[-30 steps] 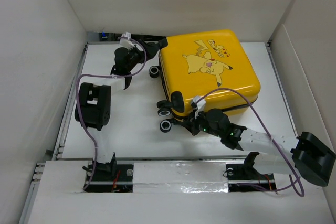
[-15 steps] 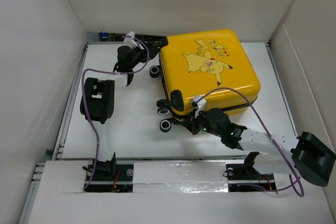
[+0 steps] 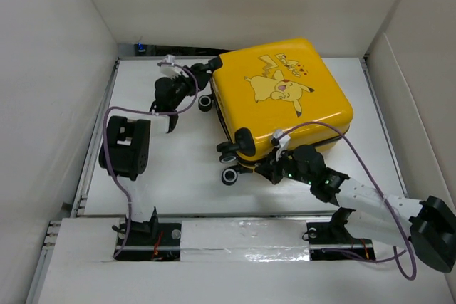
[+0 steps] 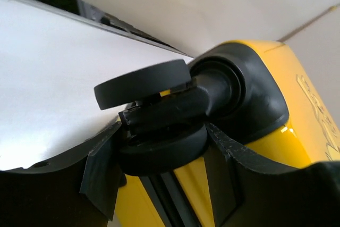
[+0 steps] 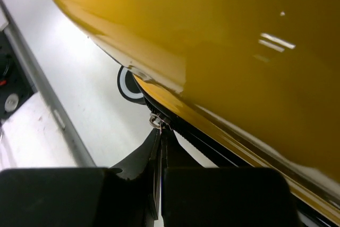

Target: Pack the luggage

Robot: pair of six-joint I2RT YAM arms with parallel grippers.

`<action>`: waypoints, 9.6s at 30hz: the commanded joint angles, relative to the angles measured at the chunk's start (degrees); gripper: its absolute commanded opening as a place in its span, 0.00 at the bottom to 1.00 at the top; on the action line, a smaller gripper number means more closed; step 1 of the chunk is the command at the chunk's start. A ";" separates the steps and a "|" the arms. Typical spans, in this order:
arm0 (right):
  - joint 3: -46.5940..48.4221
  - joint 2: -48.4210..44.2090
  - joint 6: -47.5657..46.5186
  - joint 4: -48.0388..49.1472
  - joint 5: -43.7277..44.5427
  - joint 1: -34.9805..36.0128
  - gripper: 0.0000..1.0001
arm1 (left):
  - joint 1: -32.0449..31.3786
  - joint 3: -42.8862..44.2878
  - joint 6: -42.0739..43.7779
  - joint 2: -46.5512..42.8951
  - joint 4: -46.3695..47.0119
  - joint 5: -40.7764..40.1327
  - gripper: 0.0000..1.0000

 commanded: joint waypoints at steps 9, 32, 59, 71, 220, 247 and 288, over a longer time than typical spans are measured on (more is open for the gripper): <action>10.86 -3.42 -0.90 3.90 -4.36 -16.18 0.00 | -5.25 -42.37 -4.11 -32.52 23.83 -3.82 0.00; -2.40 -23.19 0.24 -9.01 -4.63 -19.63 0.00 | -36.27 -31.06 17.32 -42.67 -10.35 -5.66 0.99; -5.04 -8.53 9.20 12.14 15.20 9.28 0.00 | -39.88 -11.98 6.54 -18.59 2.64 9.79 0.00; -7.57 9.73 7.89 51.41 30.77 11.40 0.00 | -44.37 -9.87 -2.27 -18.93 7.32 18.50 0.22; 7.26 21.53 -0.02 32.53 40.42 15.00 0.00 | -46.04 -25.96 4.59 -31.33 11.61 11.20 0.00; 3.67 34.72 13.59 67.69 11.01 12.63 0.00 | -48.86 -27.36 -10.79 -28.51 35.00 8.04 0.77; 21.94 4.84 10.08 -15.17 35.18 15.62 1.00 | -41.28 -52.06 10.74 -52.96 -0.17 -19.91 0.35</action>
